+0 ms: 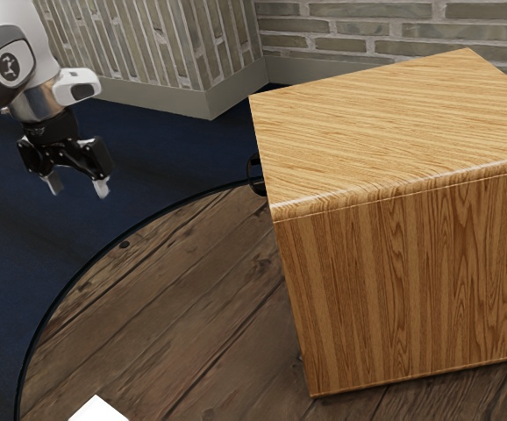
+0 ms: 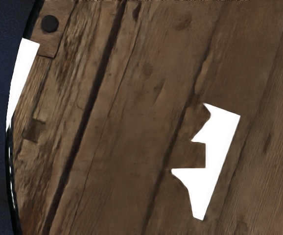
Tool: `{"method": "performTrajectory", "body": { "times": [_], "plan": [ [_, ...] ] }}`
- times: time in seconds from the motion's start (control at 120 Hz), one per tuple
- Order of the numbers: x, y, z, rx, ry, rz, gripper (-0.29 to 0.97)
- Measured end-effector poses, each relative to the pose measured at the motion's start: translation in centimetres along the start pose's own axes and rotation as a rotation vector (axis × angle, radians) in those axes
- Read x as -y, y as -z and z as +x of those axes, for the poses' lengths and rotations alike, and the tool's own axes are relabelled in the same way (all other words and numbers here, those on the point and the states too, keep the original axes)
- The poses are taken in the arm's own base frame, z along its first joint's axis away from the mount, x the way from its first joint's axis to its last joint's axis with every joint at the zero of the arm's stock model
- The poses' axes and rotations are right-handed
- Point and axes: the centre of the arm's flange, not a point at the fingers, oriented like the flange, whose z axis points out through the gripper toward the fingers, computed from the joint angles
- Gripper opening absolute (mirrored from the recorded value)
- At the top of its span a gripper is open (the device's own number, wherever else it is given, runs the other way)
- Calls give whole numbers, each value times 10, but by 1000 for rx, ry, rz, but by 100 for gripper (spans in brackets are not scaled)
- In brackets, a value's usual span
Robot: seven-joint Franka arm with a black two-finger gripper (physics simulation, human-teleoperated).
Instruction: Pull the drawer handle with one arm to open the drawer
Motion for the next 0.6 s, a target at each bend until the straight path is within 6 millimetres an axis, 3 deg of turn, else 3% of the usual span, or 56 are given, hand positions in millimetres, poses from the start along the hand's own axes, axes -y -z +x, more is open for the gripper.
{"method": "performTrajectory", "body": {
  "times": [0.183, 0.25, 0.283, 0.333, 0.383, 0.442, 0.542, 0.6],
  "plan": [
    [9, 0, 0, -6, -29, 1, 68],
    [8, 9, -1, -20, -40, -3, 68],
    [8, 28, -3, -52, -44, -1, 68],
    [1, 111, -22, -187, -57, -20, 68],
    [-21, 163, -53, -264, -113, -153, 68],
    [-47, 186, -71, -284, -165, -256, 68],
    [-128, 189, -82, -241, -296, -409, 68],
    [-171, 174, -78, -187, -330, -461, 68]
  ]
}}
